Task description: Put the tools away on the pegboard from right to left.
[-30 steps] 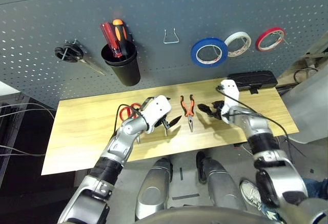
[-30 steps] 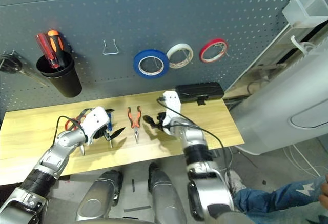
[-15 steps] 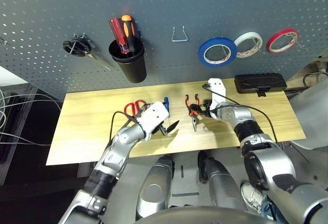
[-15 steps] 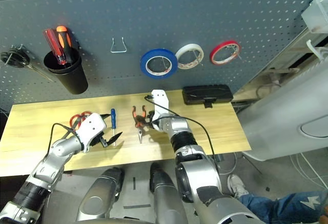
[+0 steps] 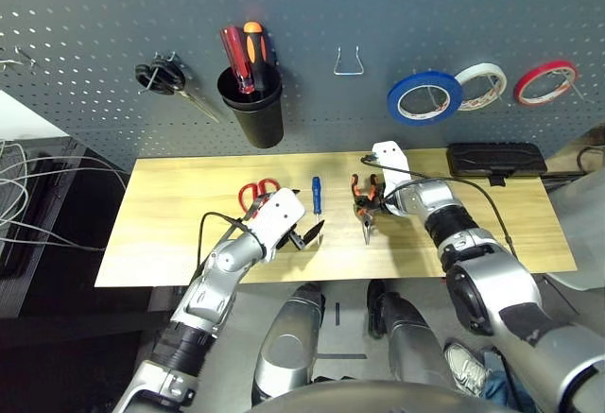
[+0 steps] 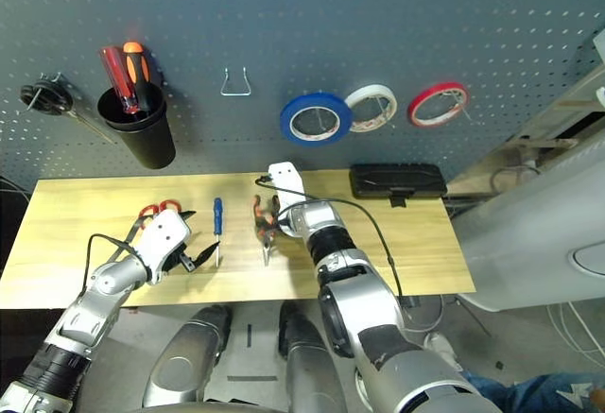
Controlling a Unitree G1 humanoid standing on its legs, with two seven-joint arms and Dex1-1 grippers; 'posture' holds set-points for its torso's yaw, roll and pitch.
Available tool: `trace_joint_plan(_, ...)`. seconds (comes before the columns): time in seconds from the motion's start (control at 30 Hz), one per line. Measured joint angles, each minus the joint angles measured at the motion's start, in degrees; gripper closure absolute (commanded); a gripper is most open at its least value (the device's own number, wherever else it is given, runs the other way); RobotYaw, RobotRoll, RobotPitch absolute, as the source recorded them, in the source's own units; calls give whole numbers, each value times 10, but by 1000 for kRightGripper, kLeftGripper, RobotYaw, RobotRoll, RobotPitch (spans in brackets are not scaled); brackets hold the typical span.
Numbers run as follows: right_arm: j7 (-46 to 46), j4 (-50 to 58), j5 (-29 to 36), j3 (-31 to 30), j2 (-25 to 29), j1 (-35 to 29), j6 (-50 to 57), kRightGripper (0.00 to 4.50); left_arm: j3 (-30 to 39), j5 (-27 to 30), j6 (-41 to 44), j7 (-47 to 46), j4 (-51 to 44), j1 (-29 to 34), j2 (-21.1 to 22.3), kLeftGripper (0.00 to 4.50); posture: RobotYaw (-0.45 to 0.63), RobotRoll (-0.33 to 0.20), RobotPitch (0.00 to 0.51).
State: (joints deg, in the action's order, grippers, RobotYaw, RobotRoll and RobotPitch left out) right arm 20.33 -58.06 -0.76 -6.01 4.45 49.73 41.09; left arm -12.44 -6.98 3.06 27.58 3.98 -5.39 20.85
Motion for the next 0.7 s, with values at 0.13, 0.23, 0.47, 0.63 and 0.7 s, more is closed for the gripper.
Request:
trace_joint_plan(0.13, -1, -24, -4, -1, -9, 18, 7, 200, 0, 0, 0, 0, 8, -1, -1, 0, 307, 0, 231)
trace_joint_plan(0.23, -14, -42, -4, 2, -13, 26, -3, 935, 0, 0, -2, 1, 15, -5, 0, 0, 296, 0, 228)
trace_joint_plan(0.47, -6, -34, -5, 1, -12, 19, -18, 2747, 1, 3, -29, 11, 38, -16, 6, 0, 262, 0, 222)
trace_joint_plan(0.63, 57, 162, -18, -49, 31, -80, -23, 2747, 14, 16, -111, 9, 53, -18, 6, 0, 240, 0, 219)
trace_joint_plan(0.7, 83, 266, -23, -70, 57, -126, -20, 2747, 21, 24, -134, 9, 54, -18, 6, 0, 230, 0, 218)
